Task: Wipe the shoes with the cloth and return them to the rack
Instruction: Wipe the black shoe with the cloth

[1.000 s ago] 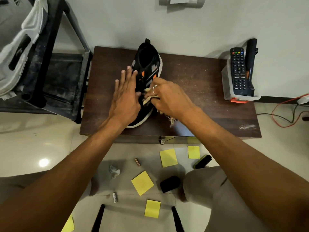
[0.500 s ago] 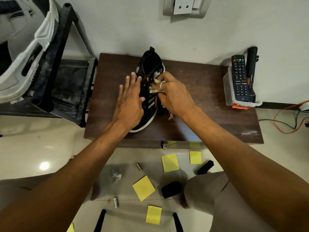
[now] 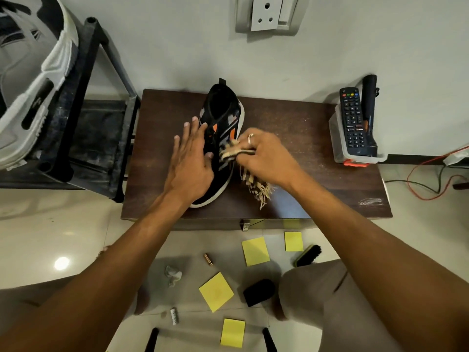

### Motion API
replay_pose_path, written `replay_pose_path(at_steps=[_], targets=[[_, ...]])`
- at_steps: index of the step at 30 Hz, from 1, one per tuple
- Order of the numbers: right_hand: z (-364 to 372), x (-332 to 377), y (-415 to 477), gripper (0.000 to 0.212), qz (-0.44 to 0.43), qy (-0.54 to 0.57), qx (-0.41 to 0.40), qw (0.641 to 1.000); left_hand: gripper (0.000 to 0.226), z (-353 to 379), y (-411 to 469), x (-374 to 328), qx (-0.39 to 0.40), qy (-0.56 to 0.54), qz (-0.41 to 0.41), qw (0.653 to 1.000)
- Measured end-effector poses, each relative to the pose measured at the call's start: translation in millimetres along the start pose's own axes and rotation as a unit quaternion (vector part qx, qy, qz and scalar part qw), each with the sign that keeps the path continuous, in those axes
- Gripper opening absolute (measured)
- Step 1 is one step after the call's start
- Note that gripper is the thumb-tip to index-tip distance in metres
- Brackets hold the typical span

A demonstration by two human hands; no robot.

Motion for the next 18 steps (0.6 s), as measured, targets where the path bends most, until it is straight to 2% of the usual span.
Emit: replay_pose_path(at_steps=[2,3,5,8,10,13,16,18], targets=[[-14,-11,12,0.028,0.035,0.019,-0.103,0.994,0.065,-1,2,-5,-0.001,-0.009,-0.024,1.000],[-14,-16,17,0.032,0.046,0.022,-0.129,0.990,0.062,-1,4,-8,-0.005,-0.013,-0.043,0.999],[-6,-23,23,0.034,0.061,0.028,-0.141,0.988,0.061,-2,6,-17,-0.020,-0.015,-0.073,0.997],[9,-23,21,0.034,0.057,0.052,-0.156,0.985,0.073,-3,4,-27,-0.036,-0.024,-0.103,0.994],[14,-23,16,0.031,0.040,0.067,-0.147,0.986,0.074,-4,3,-26,-0.040,-0.023,-0.113,0.993],[21,-20,7,0.014,0.007,0.069,-0.085,0.994,0.069,-9,11,-20,-0.058,-0.010,-0.119,0.991],[32,-9,-4,0.013,-0.055,0.045,-0.011,0.997,0.061,-18,20,-18,-0.081,0.001,-0.110,0.991],[30,-4,-4,0.014,-0.081,0.056,-0.015,0.995,0.051,-23,21,-18,-0.091,0.018,-0.075,0.993]])
Point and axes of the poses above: each hand's wrist, its own y-axis towards the middle knuckle, its own z-axis out of the palm, x = y × z, the point moved 5 cm from there along y, towards the middle knuckle, and after that the axes turned 14 degrees about -x, right-handed, at the moved point
